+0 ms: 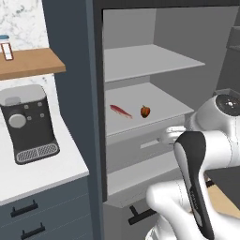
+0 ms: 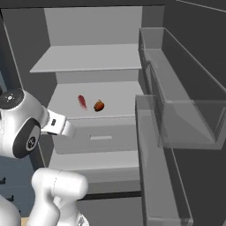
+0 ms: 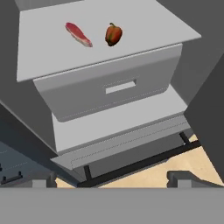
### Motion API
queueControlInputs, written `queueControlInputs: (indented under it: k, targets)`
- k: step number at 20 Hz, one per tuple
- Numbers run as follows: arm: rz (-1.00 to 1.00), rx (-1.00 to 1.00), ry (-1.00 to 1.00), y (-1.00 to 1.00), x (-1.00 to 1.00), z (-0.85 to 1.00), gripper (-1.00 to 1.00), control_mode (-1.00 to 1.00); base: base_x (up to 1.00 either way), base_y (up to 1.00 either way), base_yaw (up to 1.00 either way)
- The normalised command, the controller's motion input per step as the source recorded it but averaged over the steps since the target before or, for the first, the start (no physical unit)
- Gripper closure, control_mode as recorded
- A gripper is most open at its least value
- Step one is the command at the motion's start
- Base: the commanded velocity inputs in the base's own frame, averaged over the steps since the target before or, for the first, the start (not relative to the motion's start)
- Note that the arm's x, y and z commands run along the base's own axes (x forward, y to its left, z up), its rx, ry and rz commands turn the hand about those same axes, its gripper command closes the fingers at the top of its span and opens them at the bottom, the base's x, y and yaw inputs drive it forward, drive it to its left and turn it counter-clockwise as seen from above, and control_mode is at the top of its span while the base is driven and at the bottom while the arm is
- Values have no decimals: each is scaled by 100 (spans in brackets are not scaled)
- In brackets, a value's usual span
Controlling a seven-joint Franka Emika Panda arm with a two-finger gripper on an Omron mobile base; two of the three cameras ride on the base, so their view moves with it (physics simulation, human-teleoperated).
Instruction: Place one bell pepper and one steak in each tupperware on the nearby counter, to pack two identical lunches.
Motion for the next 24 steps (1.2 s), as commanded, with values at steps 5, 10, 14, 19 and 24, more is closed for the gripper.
queueControlInputs:
  k: [5,10,14,19,24]
  targets:
    - [0,0,-16,-1,37,0,-100,-100,0,0,0]
    - [-1,0,-23,-14,88,0,-100,-100,0,0,0]
    - [-2,0,-38,0,70,2,-100,-100,0,0,0]
    - [-5,0,-7,-15,67,1,-100,-100,0,0,0]
    - [-2,6,7,-5,48,0,-100,-100,0,0,0]
